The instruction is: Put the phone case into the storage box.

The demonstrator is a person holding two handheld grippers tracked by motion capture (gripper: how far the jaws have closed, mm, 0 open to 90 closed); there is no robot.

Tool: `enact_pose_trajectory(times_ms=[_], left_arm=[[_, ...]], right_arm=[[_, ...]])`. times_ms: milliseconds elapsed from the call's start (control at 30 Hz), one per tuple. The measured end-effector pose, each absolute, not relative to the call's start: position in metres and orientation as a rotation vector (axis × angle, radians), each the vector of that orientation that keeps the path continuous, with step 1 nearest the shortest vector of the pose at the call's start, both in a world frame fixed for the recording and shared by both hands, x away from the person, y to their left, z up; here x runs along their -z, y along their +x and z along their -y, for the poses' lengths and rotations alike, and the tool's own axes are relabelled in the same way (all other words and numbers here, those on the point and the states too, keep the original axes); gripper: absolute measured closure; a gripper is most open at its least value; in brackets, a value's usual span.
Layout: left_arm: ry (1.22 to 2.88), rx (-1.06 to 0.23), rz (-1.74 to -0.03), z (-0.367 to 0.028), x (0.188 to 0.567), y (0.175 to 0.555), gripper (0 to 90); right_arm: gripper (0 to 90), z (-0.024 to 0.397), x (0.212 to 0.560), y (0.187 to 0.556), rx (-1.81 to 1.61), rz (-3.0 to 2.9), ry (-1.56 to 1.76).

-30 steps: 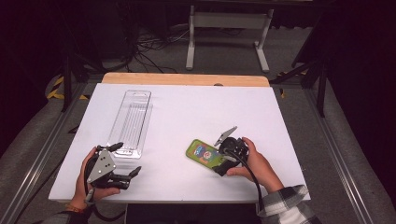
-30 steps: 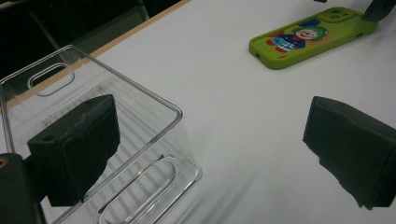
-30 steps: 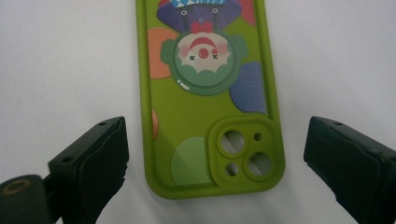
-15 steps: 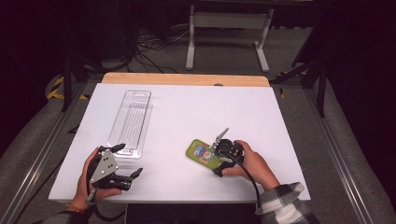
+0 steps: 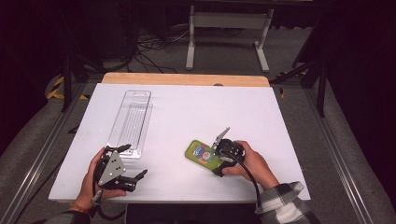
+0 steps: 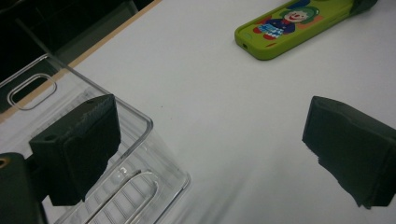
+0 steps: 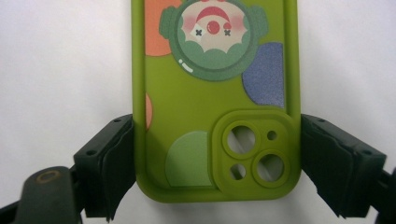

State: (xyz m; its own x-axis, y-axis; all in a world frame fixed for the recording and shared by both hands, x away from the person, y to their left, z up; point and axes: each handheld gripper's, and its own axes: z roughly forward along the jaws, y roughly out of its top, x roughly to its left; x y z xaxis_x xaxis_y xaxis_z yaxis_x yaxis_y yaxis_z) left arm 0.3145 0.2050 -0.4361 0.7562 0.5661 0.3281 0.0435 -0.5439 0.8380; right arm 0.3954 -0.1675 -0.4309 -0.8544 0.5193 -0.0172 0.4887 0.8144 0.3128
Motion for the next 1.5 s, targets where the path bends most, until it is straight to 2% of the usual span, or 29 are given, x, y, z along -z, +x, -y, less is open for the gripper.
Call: enact_pose_trajectory(times_ms=[167,367,633,967,1100,1167,1333,1400,1500], left_arm=[[2.06,-0.773,-0.434,-0.195,0.434,0.315,5.3],[2.1,-0.889,-0.325,-0.177,0.435,0.31,8.3],[2.133,-0.948,-0.239,-0.153,0.435,0.31,9.3],[2.149,-1.068,-0.097,-0.11,0.437,0.312,12.8],[2.152,-1.15,-0.041,-0.092,0.442,0.314,16.7],[2.163,-1.18,-0.005,-0.086,0.443,0.314,23.0],[2.166,-1.274,0.092,-0.072,0.446,0.31,30.3],[2.169,-1.307,0.122,-0.068,0.448,0.309,36.4],[2.17,-1.399,0.193,-0.061,0.45,0.307,43.1]], right_arm=[[17.1,0.169,0.425,0.396,-0.553,-2.866,0.821],[17.1,0.168,0.423,0.396,-0.642,-2.843,0.849],[17.1,0.163,0.413,0.391,-0.757,-2.812,0.864],[17.1,0.151,0.399,0.383,-0.902,-2.766,0.88],[17.0,0.146,0.4,0.383,-0.92,-2.771,0.89],[17.0,0.142,0.4,0.384,-0.918,-2.774,0.888],[17.0,0.136,0.4,0.384,-0.916,-2.779,0.882],[17.0,0.134,0.401,0.385,-0.909,-2.786,0.878],[17.0,0.134,0.4,0.387,-0.925,-2.788,0.89]])
